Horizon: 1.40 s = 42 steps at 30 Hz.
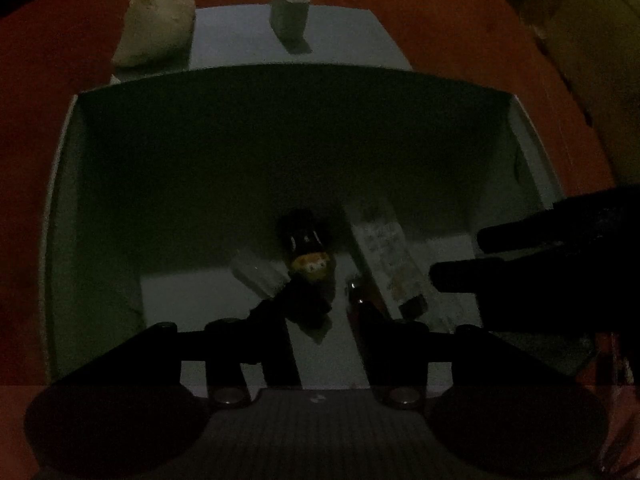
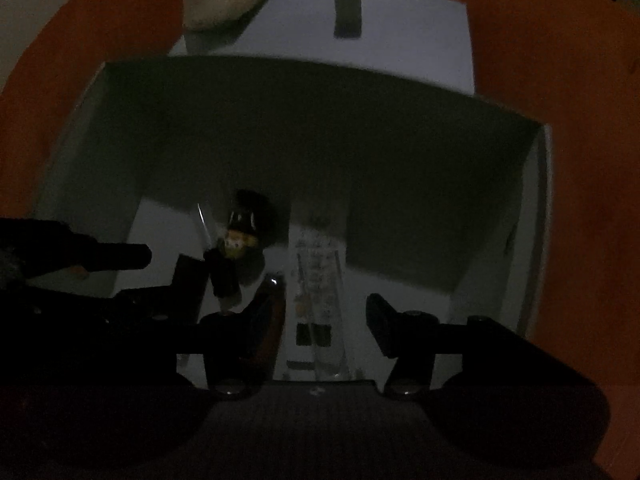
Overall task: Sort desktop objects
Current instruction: 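Withdraw both open tools from the box back toward the paper sheet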
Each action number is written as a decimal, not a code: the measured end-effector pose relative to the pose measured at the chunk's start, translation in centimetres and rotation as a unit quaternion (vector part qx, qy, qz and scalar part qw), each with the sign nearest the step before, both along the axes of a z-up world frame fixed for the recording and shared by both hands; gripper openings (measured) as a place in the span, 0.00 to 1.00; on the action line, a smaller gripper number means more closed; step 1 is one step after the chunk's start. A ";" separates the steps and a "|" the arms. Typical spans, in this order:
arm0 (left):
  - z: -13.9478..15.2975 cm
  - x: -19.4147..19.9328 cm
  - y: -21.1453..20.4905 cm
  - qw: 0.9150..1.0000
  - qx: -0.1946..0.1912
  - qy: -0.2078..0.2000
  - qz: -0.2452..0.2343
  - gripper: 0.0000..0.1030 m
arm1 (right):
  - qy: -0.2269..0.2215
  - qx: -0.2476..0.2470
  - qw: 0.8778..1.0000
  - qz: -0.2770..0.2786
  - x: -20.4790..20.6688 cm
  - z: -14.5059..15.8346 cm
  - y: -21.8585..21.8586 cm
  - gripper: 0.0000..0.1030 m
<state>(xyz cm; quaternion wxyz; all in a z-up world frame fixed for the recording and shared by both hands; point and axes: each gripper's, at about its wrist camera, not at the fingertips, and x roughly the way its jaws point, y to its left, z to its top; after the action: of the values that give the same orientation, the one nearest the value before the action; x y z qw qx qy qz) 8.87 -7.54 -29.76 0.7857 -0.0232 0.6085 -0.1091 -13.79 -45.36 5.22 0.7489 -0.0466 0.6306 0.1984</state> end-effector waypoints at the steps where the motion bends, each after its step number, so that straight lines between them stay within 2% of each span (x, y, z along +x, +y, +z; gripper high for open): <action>1: 0.0 0.1 0.2 1.000 0.000 0.000 0.003 0.41 | 0.000 0.001 1.000 -0.001 0.1 0.1 -0.1 0.54; 6: 0.8 0.9 0.9 1.000 -0.002 -0.002 0.015 0.41 | 0.007 0.001 1.000 -0.005 0.0 0.1 -0.2 0.54; 11: 2.8 1.9 1.5 0.999 -0.012 -0.021 0.023 0.41 | -0.003 0.014 1.000 -0.010 0.9 2.2 -0.9 0.54; 20: 5.2 5.7 2.2 0.997 -0.019 -0.054 0.046 0.41 | -0.050 0.051 0.996 -0.044 5.7 6.4 -1.4 0.54; 26: 5.8 8.4 2.7 0.996 -0.017 -0.066 0.063 0.41 | -0.069 0.062 0.994 -0.065 8.8 7.7 -2.0 0.54; 33: 5.4 10.7 4.5 0.993 -0.007 -0.077 0.093 0.41 | -0.075 0.069 0.992 -0.071 10.9 7.2 -2.2 0.54; 42: 4.7 14.1 7.8 0.988 0.011 -0.089 0.129 0.41 | -0.049 0.067 0.995 -0.059 11.7 4.9 -1.7 0.55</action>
<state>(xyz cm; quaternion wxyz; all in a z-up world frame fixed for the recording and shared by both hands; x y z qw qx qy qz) 22.96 0.31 -25.06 0.8443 -0.0826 0.5294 -0.0019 -2.04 -47.02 10.10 0.7910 0.0315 0.5798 0.1927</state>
